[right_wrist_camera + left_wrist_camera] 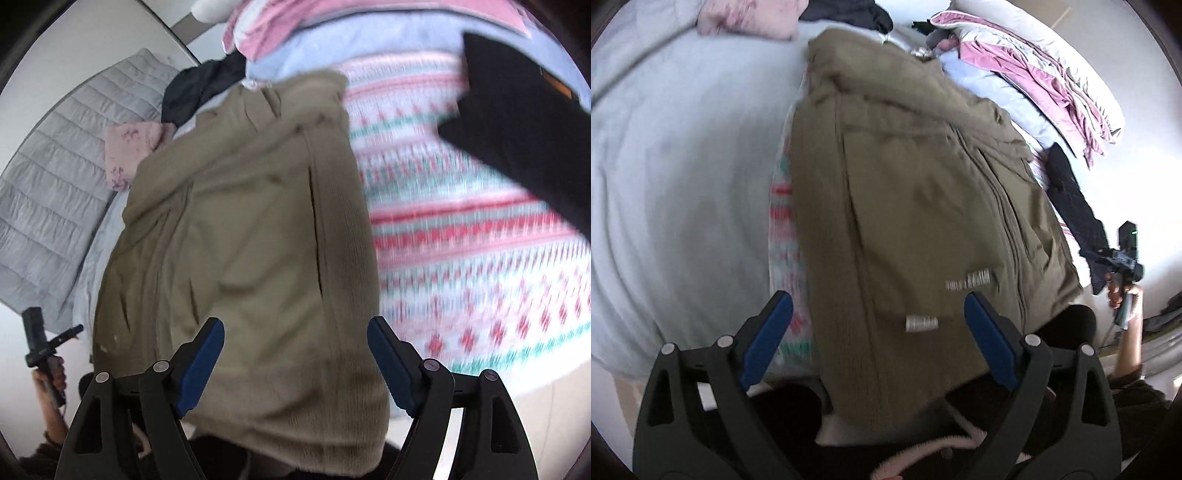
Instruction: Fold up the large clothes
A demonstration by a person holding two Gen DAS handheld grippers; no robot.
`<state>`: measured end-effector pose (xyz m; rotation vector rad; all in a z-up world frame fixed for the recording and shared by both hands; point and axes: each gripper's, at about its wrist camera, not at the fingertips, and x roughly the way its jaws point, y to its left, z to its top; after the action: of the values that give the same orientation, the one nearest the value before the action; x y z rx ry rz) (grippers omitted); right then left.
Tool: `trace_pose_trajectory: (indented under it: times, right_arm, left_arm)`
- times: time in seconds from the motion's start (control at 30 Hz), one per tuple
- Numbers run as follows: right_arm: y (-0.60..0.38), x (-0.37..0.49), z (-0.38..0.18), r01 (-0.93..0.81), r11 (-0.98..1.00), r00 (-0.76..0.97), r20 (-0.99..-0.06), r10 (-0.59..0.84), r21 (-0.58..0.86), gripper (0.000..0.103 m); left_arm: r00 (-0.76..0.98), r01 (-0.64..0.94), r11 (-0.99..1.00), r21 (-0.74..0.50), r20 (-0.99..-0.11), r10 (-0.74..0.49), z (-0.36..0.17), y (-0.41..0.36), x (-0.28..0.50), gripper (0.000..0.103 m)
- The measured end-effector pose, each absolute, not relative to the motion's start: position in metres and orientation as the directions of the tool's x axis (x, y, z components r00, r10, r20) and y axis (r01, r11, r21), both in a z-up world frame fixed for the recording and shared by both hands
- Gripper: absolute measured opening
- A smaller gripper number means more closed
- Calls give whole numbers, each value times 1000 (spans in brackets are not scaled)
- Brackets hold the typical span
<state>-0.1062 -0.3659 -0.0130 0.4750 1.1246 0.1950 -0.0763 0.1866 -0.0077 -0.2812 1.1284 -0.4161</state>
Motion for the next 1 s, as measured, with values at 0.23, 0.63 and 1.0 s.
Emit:
trace_pose_trajectory:
  times: [0.23,0.63,1.0]
  right_arm:
    - [-378,-120,-42,168,814,417,-788,453,557,81]
    - [-379,-131,-45,201,859,382,-845,375,471,81]
    - [-359,-131,-71,198,910,278,-911,305,365,62]
  left_arm:
    - [241,158,813,-561,-777,-582,-44,183,-100,93]
    - [163,137,844,-519,-829,-536,-82,168,-96,87]
    - [183,160,873,-461,-855,-485,-76,160,-104,59]
